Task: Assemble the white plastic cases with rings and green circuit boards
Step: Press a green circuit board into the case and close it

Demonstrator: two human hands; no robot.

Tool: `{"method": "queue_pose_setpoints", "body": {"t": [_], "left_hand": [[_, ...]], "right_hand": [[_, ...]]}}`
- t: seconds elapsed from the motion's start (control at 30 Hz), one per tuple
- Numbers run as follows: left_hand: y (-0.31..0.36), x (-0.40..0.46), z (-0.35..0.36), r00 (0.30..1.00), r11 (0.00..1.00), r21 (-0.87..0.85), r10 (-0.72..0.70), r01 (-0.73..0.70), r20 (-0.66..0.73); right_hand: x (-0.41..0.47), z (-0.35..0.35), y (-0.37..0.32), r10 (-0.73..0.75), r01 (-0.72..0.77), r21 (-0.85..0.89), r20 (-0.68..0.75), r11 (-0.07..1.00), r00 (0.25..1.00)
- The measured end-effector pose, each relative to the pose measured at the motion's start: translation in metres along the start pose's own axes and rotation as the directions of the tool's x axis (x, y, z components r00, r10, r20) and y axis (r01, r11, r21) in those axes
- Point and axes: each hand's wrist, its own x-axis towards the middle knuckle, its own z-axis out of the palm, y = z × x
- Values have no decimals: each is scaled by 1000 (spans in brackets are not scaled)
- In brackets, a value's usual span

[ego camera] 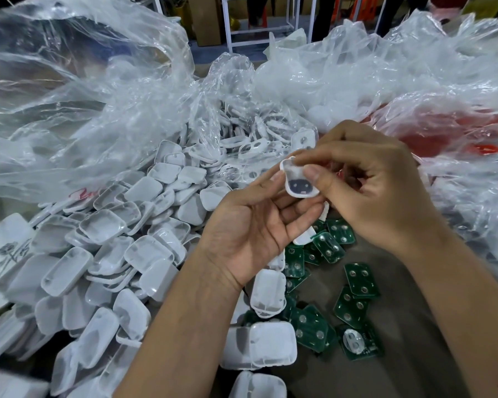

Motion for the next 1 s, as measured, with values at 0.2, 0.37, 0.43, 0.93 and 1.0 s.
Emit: {"method": "queue_pose_setpoints", "body": {"t": [0.2, 0.37, 0.43, 0.93, 1.0], "left_hand": [[1, 0, 0, 1000, 999, -46, 15, -16, -20], [1, 0, 2, 999, 998, -52, 30, -31, -31], [2, 1, 2, 997, 994, -93, 60, -65, -53], [7, 1, -2, 972, 957, -195, 190, -215, -140], [7, 1, -2, 970, 956, -195, 194, -221, -149]], "right_hand": [[0, 0, 2, -10, 10, 21, 7, 1000, 1000], [1, -1, -2, 45, -42, 62, -49, 997, 998], [2, -8, -2, 85, -84, 44, -32, 995, 996], [-3, -15, 8, 392, -296, -256, 606, 920, 692], [-2, -16, 6, 382, -321, -209, 570, 924, 727]]}}
